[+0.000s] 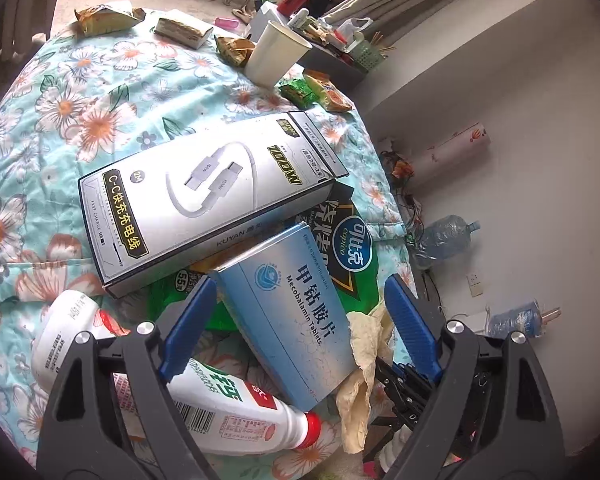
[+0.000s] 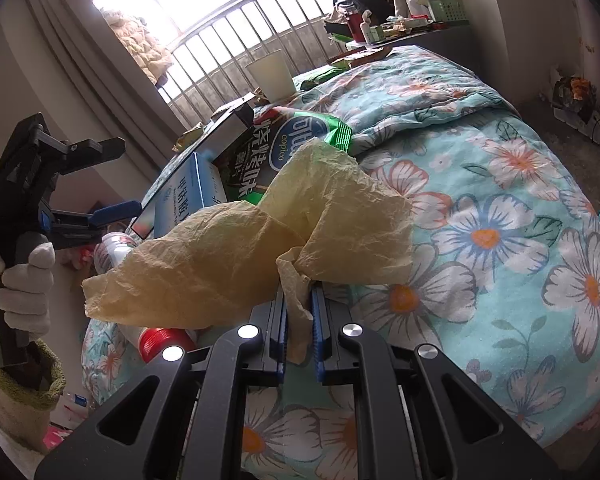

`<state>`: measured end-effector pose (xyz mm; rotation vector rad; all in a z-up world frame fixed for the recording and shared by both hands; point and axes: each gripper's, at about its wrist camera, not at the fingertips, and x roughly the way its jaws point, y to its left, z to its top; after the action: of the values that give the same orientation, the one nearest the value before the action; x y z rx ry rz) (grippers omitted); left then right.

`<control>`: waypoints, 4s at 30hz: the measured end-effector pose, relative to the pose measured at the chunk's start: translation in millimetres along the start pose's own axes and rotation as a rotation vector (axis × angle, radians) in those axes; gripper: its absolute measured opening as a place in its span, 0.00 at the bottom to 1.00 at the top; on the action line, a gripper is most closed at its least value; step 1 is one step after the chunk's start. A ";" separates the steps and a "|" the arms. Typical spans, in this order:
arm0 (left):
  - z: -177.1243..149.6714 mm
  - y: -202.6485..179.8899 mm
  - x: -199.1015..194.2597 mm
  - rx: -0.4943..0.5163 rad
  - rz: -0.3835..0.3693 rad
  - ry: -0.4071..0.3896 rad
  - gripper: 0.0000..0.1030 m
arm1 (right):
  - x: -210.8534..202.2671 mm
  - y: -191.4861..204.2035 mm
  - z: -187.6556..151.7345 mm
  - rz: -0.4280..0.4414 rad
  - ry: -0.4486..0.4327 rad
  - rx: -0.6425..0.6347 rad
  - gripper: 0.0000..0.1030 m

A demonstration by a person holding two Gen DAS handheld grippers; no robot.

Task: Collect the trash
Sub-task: 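Grasp the blue medicine box with the left gripper and lift it, then lift the tan paper and medicine box and turn toward the wastebasket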

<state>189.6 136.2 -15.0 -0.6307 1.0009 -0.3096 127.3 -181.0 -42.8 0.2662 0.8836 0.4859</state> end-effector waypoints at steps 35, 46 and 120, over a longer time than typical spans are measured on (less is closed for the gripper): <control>-25.4 -47.6 74.0 -0.052 -0.246 0.225 0.73 | 1.1 -10.8 -3.4 -0.007 0.003 0.010 0.10; -52.9 -96.7 86.4 0.271 0.044 0.174 0.77 | -79.7 -87.0 -5.2 -0.201 -0.151 0.177 0.10; -119.2 -196.9 53.5 0.780 0.313 -0.131 0.70 | -168.9 -86.3 -3.3 -0.358 -0.367 0.215 0.09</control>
<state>123.2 -87.0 25.1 0.2109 0.7545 -0.3448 59.6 -341.3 32.9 0.3714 0.6045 0.0038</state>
